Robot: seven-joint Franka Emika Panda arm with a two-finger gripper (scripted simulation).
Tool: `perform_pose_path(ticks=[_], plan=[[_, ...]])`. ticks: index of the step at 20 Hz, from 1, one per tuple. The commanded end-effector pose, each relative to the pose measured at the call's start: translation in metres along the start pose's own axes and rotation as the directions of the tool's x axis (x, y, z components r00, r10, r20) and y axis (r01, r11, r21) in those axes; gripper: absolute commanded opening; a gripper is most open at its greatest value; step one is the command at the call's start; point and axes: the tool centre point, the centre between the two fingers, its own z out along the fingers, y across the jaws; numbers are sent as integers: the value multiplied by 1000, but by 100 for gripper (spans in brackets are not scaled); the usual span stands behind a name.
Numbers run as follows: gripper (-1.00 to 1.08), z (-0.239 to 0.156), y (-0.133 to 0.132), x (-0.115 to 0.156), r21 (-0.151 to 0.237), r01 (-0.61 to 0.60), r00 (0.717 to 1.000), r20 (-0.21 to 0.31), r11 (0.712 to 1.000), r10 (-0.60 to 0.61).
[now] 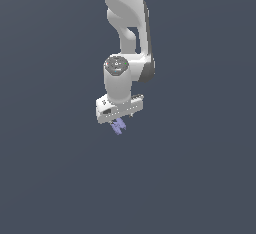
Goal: Pick up the object and move it to a goal position.
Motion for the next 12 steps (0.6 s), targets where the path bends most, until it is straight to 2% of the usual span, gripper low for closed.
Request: perform_pose_path(ticks=[1,12], plan=[[100,7,4,-5,-2,46,999,-2,999,-46],[100,21,13,-15,-7,144,989,-6,989,-145]])
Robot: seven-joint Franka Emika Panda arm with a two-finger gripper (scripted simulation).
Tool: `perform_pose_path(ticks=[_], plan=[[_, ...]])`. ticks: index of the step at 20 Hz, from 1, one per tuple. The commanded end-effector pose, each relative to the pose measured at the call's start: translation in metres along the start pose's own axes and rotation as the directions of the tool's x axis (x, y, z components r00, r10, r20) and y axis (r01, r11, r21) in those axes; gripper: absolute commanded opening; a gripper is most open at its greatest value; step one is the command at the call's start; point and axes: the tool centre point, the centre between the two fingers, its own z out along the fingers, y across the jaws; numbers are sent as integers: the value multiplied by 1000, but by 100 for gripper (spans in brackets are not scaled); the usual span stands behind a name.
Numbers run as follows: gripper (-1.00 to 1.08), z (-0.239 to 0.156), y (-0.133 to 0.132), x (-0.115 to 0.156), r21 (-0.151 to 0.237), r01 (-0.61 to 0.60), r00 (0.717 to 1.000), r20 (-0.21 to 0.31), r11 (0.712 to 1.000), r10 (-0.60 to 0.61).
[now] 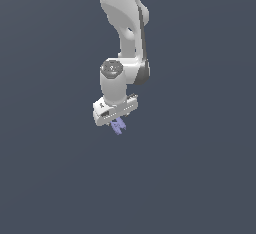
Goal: Pick up the object and move it to a goal position.
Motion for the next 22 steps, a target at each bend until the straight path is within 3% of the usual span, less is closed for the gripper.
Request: perform_pose_path(ticks=[1,21,22], plan=[[100,1,0,-1,-1,10,1000,-1,1000,-10],[100,51,1,-1,-1,11,1000,-1,1000,-11],[-100,51,1,-1,-1,11,1000,-1,1000,-11]])
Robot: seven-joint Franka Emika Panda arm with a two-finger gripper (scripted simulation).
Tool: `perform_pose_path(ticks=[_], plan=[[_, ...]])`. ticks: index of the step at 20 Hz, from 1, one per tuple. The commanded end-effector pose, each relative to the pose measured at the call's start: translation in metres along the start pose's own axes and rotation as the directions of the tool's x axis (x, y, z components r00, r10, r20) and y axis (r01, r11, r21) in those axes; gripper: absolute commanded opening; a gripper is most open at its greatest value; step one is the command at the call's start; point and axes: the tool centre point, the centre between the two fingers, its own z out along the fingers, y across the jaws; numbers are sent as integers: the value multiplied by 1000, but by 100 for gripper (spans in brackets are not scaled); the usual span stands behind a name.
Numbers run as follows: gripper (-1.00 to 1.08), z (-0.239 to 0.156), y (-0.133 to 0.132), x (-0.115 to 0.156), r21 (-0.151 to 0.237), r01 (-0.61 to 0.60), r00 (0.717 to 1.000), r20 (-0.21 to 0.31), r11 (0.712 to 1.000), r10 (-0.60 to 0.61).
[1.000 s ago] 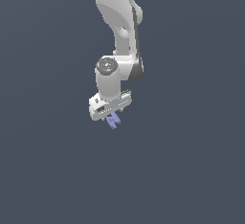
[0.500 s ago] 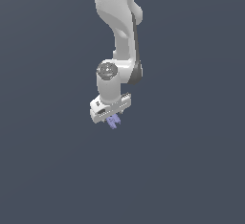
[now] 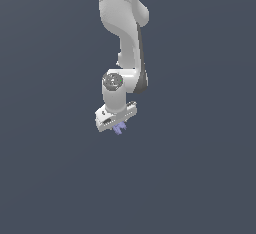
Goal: Pick up the object and move it to a goal position.
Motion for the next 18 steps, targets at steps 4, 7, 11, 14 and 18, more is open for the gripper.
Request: perform_pose_path(ticks=[4,7,11,14,18], plan=[[-100,1,0,0,-1,0,1000,-1,1000,0],[-100,1,0,0,-1,0,1000,-1,1000,0],[-100,0,1,1,-1,0,1000,-1,1000,0],[-100,-5,-1,3,-1,0,1000,-1,1000,0],[-100,-19,-7,11,-1,0,1000,-1,1000,0]])
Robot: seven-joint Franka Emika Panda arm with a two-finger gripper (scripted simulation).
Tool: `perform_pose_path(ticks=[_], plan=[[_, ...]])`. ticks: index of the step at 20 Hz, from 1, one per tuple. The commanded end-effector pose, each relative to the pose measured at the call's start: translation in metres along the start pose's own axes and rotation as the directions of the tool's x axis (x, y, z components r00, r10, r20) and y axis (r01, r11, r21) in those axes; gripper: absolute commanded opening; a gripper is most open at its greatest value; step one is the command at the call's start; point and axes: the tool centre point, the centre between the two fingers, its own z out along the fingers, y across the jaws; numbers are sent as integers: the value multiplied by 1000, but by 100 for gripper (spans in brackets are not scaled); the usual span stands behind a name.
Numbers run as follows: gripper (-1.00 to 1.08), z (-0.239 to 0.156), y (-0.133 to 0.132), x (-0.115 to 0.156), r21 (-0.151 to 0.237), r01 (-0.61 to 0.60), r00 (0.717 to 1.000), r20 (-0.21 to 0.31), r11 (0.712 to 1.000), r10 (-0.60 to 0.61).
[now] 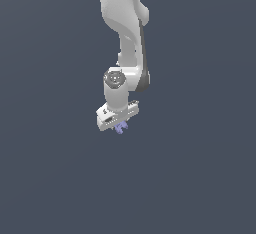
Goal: Pick up the object and move it to a goal position.
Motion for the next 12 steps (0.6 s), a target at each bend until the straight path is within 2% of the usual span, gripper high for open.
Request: perform_pose_path(ticks=[1,12], plan=[[-100,-11,-5,7,-1,1,1000,-1,1000,-1],[-100,-97,-41,55,-1,1,1000,-1,1000,-1]])
